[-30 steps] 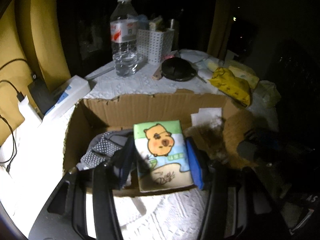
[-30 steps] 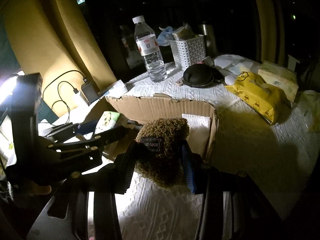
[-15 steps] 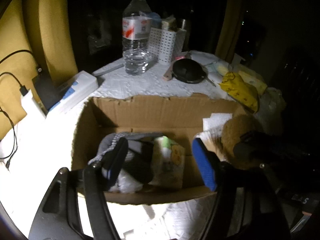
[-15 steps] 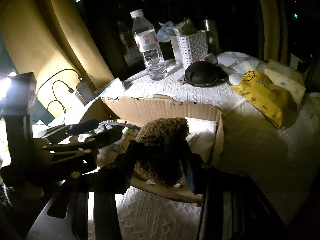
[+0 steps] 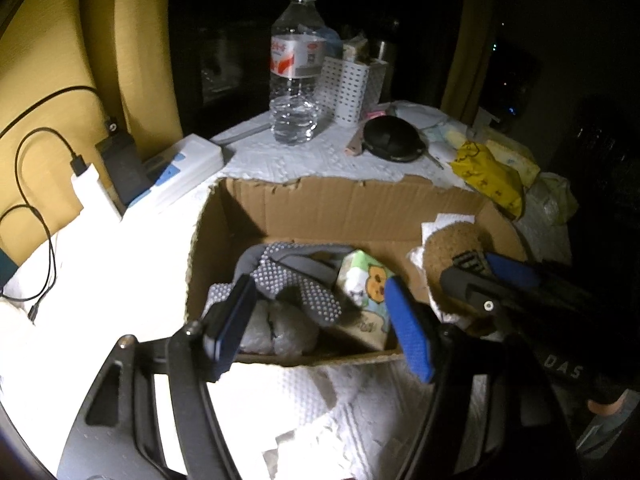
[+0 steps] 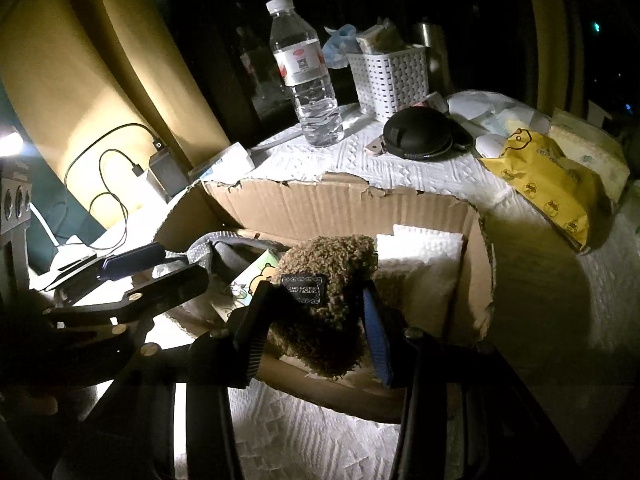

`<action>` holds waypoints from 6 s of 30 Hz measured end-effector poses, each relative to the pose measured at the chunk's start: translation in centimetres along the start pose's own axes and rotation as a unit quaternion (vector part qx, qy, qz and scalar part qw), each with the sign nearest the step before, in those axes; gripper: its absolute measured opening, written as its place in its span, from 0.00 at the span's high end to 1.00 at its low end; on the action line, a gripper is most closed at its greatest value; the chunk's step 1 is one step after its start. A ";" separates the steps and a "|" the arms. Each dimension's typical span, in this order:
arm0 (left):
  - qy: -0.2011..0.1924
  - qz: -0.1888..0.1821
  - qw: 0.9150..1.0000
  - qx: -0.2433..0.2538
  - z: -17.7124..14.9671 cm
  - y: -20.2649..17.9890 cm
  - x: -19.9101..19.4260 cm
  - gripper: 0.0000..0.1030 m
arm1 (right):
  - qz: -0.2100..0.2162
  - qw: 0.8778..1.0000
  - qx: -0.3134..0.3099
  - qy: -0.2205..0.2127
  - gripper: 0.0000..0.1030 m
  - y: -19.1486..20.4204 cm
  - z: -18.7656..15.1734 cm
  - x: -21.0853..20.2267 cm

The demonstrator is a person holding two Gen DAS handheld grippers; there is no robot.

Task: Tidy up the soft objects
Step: 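Lower the tissue pack into the box with left gripper while right drops the plush in, then withdraw both grippers from the box toward the pink fuzzy plush, then close the right gripper on the pink fuzzy plush and lift it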

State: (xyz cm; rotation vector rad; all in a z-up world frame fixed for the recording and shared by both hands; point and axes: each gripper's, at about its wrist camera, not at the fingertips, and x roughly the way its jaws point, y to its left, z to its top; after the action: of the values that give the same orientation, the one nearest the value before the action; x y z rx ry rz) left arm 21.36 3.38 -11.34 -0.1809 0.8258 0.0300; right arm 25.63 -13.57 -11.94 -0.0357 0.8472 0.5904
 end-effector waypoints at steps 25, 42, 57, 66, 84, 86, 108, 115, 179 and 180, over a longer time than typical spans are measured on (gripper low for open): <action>-0.020 -0.005 1.000 0.004 -1.9 -0.7 -4.6 0.34 | -0.010 1.000 -0.004 -0.020 0.47 1.9 -1.7 -4.7; -0.032 -0.010 0.999 0.001 -5.6 -0.7 -9.3 0.26 | -0.008 0.999 -0.004 -0.033 0.47 3.7 -5.5 -8.7; -0.037 -0.011 0.999 -0.008 -8.9 -0.1 -12.3 0.26 | -0.014 0.999 -0.008 -0.034 0.47 5.6 -8.8 -11.1; -0.028 -0.015 0.999 -0.009 -10.9 0.2 -13.0 0.26 | -0.016 1.000 -0.008 -0.020 0.47 6.9 -11.3 -11.3; -0.008 -0.013 1.000 -0.005 -14.5 0.5 -13.7 0.26 | -0.013 1.000 -0.002 0.007 0.37 8.1 -15.5 -10.7; -0.007 -0.013 1.000 -0.005 -14.8 0.6 -13.7 0.26 | -0.014 1.000 -0.002 0.013 0.37 8.2 -15.9 -10.5; 0.011 -0.008 1.000 -0.001 -15.6 0.5 -12.2 0.26 | -0.038 0.997 -0.048 0.051 0.43 8.5 -17.7 -7.5; 0.011 0.005 1.000 0.000 -14.8 0.5 -11.8 0.26 | -0.039 0.996 -0.076 0.039 0.55 8.9 -17.1 -7.7; 0.052 0.069 0.996 0.013 -8.5 4.0 0.5 0.41 | 0.013 0.999 -0.012 0.038 0.65 2.0 -9.3 -3.9; 0.051 0.069 0.996 0.014 -8.5 4.0 0.5 0.48 | 0.013 0.999 -0.012 0.039 0.65 2.0 -9.3 -3.8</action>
State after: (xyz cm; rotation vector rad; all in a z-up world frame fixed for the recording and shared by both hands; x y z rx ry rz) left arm 15.11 5.79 -17.93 -0.0986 0.9393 0.1401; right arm 16.21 -16.08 -15.08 -0.0702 0.9164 0.6270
